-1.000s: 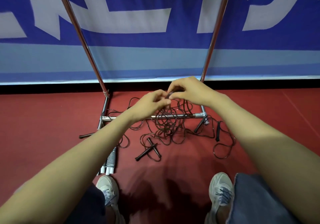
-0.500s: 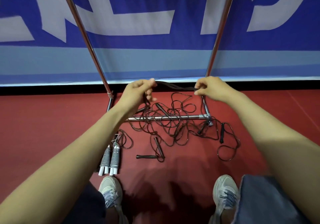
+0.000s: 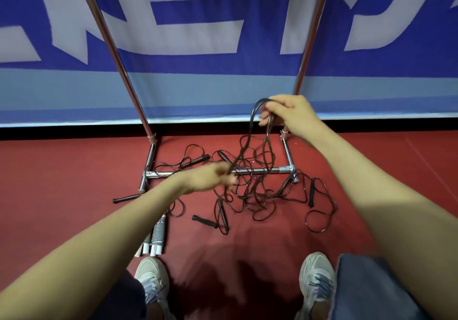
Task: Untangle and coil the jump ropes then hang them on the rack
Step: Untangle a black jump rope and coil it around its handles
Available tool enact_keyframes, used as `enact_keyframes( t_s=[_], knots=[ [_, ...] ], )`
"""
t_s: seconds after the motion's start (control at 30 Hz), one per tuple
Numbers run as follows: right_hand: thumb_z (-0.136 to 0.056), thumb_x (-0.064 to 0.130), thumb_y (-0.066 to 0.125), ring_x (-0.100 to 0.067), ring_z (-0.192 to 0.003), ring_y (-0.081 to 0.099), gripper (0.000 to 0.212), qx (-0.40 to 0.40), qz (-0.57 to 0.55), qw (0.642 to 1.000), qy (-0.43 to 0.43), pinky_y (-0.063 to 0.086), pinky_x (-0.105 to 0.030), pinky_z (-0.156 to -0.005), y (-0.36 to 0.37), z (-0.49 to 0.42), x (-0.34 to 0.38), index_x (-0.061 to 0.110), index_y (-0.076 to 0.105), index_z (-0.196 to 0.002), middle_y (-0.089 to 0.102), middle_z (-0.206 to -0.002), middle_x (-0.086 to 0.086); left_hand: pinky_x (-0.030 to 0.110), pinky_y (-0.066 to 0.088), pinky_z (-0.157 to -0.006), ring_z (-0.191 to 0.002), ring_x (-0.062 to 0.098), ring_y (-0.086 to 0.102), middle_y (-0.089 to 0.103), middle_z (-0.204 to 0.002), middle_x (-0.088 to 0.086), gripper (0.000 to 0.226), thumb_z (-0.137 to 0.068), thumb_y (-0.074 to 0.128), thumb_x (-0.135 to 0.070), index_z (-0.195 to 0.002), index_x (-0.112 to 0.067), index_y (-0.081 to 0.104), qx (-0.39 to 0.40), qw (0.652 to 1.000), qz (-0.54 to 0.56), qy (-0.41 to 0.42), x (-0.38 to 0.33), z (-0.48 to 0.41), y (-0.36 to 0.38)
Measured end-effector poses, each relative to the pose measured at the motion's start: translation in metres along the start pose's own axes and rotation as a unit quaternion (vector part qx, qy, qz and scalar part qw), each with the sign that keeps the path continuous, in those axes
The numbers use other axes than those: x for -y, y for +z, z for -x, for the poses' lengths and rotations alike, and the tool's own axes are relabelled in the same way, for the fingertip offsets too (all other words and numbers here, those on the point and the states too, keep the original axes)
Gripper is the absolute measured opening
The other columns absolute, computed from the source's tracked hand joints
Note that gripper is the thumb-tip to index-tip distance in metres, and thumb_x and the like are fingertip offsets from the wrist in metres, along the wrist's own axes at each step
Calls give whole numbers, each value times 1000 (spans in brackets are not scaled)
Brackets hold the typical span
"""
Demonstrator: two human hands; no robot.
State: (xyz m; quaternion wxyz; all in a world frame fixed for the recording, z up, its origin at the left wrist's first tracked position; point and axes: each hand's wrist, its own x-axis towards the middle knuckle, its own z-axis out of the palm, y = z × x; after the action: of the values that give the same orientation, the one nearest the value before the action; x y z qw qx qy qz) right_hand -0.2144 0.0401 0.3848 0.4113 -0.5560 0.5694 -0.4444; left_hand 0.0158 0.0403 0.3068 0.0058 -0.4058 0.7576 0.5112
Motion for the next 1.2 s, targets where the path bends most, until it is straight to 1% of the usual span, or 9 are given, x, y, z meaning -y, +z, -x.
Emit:
enact_keyframes(
  t_s=[0.13, 0.27, 0.37, 0.43, 0.53, 0.63, 0.87, 1.07, 1.2],
  knots=[
    [-97, 6, 53, -8, -59, 66, 18, 2, 99, 994, 51, 47, -13, -55, -11, -4, -18, -5, 66, -103, 68, -83, -13, 21, 42, -83, -80, 10, 59, 64, -80, 0, 15, -97, 54, -18, -84, -16, 61, -159, 983, 92, -25, 17, 5, -18],
    [-90, 17, 64, -25, -86, 64, 19, 68, 383, 916, 99, 43, -24, -67, -13, -2, -36, 4, 71, -102, 71, -93, -9, 29, 40, -74, -72, 16, 54, 65, -71, 7, 24, -98, 54, -30, -77, -23, 65, -295, 953, 74, 6, 4, 14, -50],
    [-77, 14, 80, -24, -125, 51, 86, 185, 395, 888, 146, 39, -26, -100, -3, 3, -34, 12, 32, -149, 52, -140, -10, 36, 41, -72, -58, 14, 41, 40, -56, -6, 26, -100, 50, -28, -81, -18, 65, -293, 944, 146, 27, -12, 17, -51],
    [-73, 20, 84, -21, -131, 43, 108, 248, 312, 909, 122, 33, -28, -107, 10, 7, -30, 20, 13, -154, 35, -153, -7, 31, 37, -63, -58, 16, 34, 37, -59, -4, 28, -100, 49, -32, -79, -21, 63, -283, 953, 108, 24, -27, 16, -45],
    [-83, 31, 74, -12, -119, 51, 69, 228, 239, 943, 43, 38, -27, -102, 35, 9, -24, 24, 41, -142, 54, -137, -3, 22, 31, -50, -52, 14, 40, 45, -54, -9, 27, -100, 47, -34, -84, -21, 64, -250, 966, 43, 43, -47, 16, -33],
    [-96, 23, 58, -5, -77, 59, 10, 195, 225, 954, -31, 43, -29, -75, 44, 9, -13, 16, 66, -97, 73, -93, -5, 20, 33, -52, -50, 4, 41, 48, -53, -12, 23, -100, 48, -30, -86, -19, 62, -253, 964, 38, 69, -55, 16, -32],
    [-98, 5, 50, -11, -68, 69, 17, 135, -44, 989, -35, 54, -19, -75, 26, 7, 12, 7, 64, -88, 70, -67, 3, 17, 41, -85, -86, 6, 52, 55, -90, 1, 7, -98, 52, -9, -93, -15, 53, -77, 988, 106, 82, -9, 14, -24],
    [-96, 10, 57, -12, -77, 68, 12, 61, 109, 992, 15, 48, -29, -79, 20, -2, -2, 9, 65, -104, 70, -88, -5, 31, 49, -81, -73, 13, 60, 64, -76, -1, 9, -97, 54, -12, -90, -10, 60, -175, 954, 240, 28, 11, 10, -30],
    [-77, 18, 80, -20, -138, 36, 99, 153, 361, 920, 21, 31, -29, -110, 14, 2, -11, 22, 18, -153, 37, -151, -2, 23, 43, -63, -64, 12, 54, 58, -65, -10, 16, -99, 52, -20, -103, -15, 67, -222, 963, 141, 60, -21, 12, -33]
  ],
)
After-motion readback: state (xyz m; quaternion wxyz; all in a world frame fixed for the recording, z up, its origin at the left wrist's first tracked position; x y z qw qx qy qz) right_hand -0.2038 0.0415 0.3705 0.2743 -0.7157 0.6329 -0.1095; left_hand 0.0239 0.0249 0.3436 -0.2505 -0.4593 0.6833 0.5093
